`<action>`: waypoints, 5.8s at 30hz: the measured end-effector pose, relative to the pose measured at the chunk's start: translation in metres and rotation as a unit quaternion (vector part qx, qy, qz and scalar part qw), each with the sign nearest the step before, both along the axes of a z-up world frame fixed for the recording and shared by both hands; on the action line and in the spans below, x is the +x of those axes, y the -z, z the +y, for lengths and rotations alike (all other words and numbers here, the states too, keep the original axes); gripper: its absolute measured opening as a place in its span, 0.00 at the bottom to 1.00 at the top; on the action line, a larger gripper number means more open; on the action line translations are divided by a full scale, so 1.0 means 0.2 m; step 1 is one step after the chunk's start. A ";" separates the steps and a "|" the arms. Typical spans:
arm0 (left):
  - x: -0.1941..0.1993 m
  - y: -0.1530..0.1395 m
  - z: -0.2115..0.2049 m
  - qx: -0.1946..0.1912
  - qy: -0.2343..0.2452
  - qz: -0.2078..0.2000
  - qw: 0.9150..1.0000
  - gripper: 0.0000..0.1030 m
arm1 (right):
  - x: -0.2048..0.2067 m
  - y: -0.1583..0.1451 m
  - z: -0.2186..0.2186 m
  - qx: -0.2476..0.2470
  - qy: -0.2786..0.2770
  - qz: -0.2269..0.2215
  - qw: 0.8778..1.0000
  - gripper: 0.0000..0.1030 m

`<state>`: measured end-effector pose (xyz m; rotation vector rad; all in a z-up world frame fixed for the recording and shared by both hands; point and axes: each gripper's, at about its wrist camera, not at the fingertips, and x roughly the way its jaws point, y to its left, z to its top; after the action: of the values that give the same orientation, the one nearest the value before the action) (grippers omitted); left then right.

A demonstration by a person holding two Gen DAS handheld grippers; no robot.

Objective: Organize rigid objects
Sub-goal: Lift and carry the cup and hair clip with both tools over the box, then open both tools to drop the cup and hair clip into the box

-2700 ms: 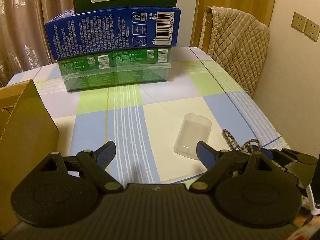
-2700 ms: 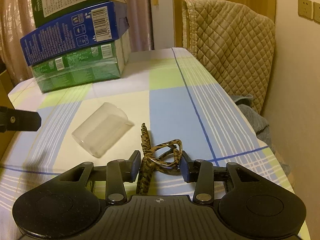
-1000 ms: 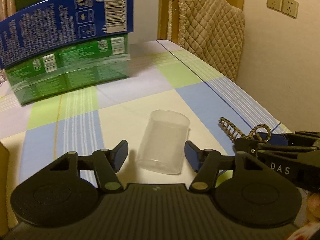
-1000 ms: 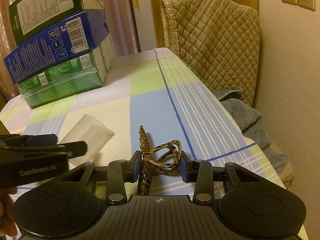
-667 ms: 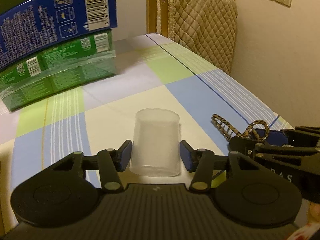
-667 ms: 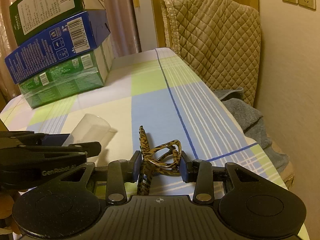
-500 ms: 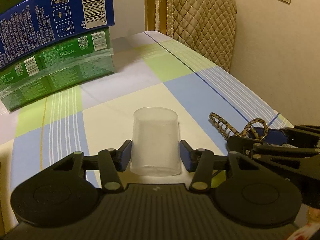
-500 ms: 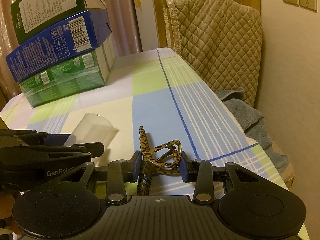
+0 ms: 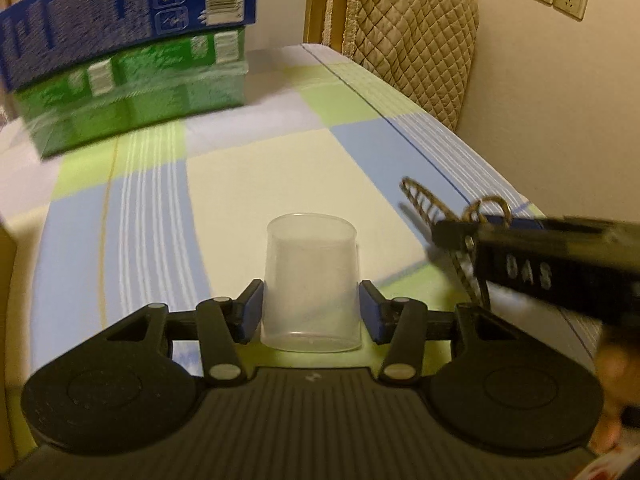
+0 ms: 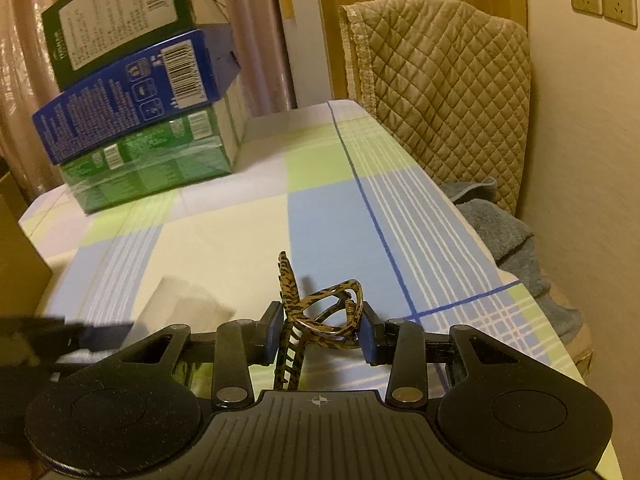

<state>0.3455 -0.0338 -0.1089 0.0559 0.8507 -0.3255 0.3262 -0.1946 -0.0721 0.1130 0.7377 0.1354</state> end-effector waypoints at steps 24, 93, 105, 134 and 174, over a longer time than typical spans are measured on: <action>-0.95 -0.34 0.17 -0.015 -0.031 -0.043 0.998 0.44 | -0.80 -0.30 0.00 0.060 -0.007 -0.005 0.998 0.35; -1.42 -0.97 1.28 0.032 -0.191 -0.113 0.974 0.44 | -1.09 -0.82 1.11 0.056 -0.230 -0.063 0.969 0.35; -1.25 -0.87 1.46 0.037 -0.198 -0.090 0.975 0.44 | -0.92 -0.71 1.31 0.058 -0.245 -0.027 0.967 0.35; -0.93 -0.61 1.60 0.046 -0.177 -0.027 0.983 0.44 | -0.74 -0.54 1.48 0.062 -0.252 0.014 0.966 0.35; -1.03 -0.67 1.64 0.051 -0.191 -0.043 0.979 0.50 | -0.76 -0.57 1.47 0.108 -0.236 -0.006 0.966 0.47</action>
<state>0.1395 0.2940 0.0260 0.0014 0.7735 0.0812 0.1738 0.0998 0.0423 0.1417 0.7249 0.6729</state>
